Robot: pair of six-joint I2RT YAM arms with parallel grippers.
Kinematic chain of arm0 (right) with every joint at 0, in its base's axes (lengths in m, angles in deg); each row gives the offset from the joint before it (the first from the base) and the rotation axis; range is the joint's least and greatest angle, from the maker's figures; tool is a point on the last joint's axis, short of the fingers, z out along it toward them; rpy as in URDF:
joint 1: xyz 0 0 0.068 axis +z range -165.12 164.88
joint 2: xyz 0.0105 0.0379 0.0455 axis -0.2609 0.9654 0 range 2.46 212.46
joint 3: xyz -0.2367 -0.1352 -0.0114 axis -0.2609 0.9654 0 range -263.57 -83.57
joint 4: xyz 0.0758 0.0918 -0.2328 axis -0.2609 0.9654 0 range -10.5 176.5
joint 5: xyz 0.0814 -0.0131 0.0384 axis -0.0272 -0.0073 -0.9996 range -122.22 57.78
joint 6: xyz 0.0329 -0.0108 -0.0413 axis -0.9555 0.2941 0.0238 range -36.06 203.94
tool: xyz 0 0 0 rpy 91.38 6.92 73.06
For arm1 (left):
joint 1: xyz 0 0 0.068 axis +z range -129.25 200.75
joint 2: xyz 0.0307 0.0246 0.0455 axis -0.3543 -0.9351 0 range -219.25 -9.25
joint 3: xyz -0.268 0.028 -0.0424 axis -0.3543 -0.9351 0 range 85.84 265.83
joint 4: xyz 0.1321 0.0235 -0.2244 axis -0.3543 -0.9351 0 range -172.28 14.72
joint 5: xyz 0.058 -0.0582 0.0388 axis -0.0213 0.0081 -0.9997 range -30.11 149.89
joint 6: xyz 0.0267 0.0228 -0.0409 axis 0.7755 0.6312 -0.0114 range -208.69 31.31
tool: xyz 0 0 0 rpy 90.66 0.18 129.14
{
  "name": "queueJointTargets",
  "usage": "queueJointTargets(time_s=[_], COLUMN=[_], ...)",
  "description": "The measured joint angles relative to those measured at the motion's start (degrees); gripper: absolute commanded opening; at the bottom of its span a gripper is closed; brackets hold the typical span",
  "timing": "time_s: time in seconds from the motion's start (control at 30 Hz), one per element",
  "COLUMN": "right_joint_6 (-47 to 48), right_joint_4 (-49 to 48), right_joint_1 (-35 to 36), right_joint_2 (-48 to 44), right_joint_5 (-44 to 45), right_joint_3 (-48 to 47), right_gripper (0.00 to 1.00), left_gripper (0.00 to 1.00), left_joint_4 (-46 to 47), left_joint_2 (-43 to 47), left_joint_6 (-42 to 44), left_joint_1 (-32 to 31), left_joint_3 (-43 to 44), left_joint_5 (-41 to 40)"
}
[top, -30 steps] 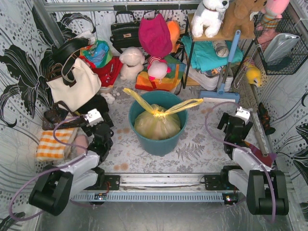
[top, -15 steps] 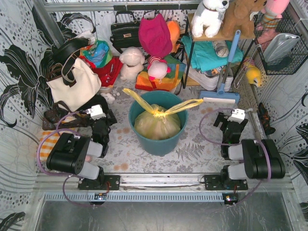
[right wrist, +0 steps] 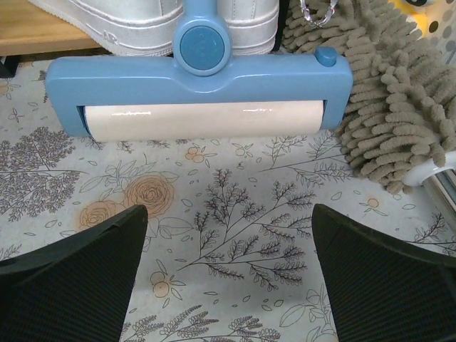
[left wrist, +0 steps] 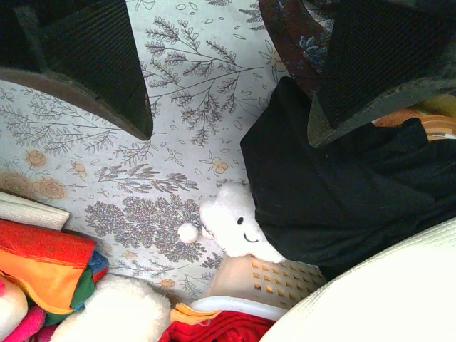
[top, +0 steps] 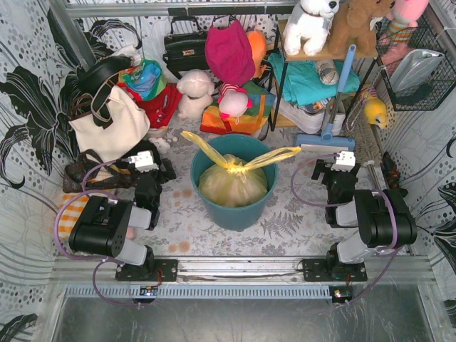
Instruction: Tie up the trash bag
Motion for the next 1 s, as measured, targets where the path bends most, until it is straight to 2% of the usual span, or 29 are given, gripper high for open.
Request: queueJointTargets(time_s=[1.0], right_joint_6=[0.0], right_joint_4=[0.9], right_joint_1=[0.0], right_joint_2=[0.0], right_joint_5=[-0.2], right_joint_3=[0.0], right_gripper=[0.97], left_gripper=[0.98], left_joint_4=[0.0], left_joint_2=[0.0], left_joint_6=[0.0], left_joint_1=[0.5], left_joint_3=[0.0], left_joint_5=[2.0])
